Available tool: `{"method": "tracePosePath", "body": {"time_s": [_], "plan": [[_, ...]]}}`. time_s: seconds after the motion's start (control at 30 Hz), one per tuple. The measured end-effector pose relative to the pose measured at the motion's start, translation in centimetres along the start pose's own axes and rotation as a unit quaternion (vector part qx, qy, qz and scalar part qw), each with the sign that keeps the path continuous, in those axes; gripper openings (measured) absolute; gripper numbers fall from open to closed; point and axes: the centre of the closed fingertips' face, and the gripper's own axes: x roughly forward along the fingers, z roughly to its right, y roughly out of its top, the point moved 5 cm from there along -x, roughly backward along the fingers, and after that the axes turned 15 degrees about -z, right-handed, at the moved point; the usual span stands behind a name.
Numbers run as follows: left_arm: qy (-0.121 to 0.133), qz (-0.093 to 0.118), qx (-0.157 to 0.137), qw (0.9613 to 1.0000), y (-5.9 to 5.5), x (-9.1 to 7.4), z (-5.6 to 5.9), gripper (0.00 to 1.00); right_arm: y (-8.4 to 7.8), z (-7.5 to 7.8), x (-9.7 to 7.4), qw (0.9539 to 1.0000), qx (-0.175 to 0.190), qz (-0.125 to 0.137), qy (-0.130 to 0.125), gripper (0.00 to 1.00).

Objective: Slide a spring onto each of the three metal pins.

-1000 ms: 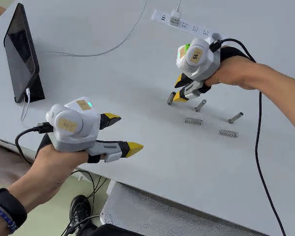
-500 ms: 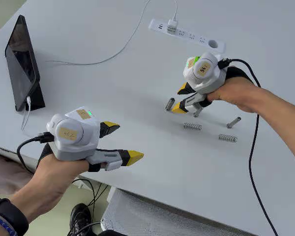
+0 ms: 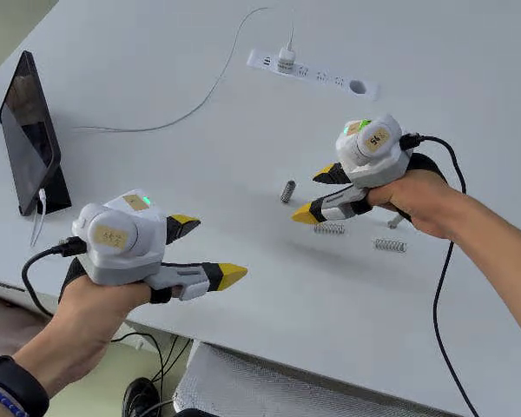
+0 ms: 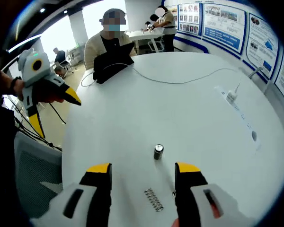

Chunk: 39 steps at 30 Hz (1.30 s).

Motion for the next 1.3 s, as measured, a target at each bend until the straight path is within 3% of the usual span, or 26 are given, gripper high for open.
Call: {"method": "tracePosePath", "body": {"time_s": [0.13, 0.27, 0.5, 0.73, 1.07, 1.3], "plan": [[0.0, 0.005, -0.005, 1.0, 0.3, 0.1, -0.2, 0.66, -0.4, -0.3, -0.7, 0.9985, 0.041, 0.036, 0.001, 0.6], [0.003, 0.007, -0.001, 1.0, 0.9, -0.1, 0.1, 0.66, -1.0, -0.6, -1.4, 0.9939, 0.084, 0.072, 0.006, 0.62], [0.006, 0.011, 0.004, 0.9999, 1.8, -0.3, 0.2, 0.66, -2.6, -0.8, -2.7, 0.9866, 0.125, 0.104, -0.003, 0.67], [0.008, 0.012, 0.008, 0.9999, 2.5, -0.3, 0.3, 0.67, -4.2, -0.9, -3.9, 0.9824, 0.143, 0.119, -0.017, 0.72], [0.007, 0.015, 0.013, 0.9998, 3.7, 0.1, 0.2, 0.67, -7.2, -1.2, -6.3, 0.9724, 0.177, 0.147, -0.041, 0.76], [0.001, 0.013, 0.02, 0.9997, 4.5, 0.8, 0.3, 0.68, -9.4, -1.0, -7.5, 0.9622, 0.208, 0.165, -0.059, 0.82]]}}
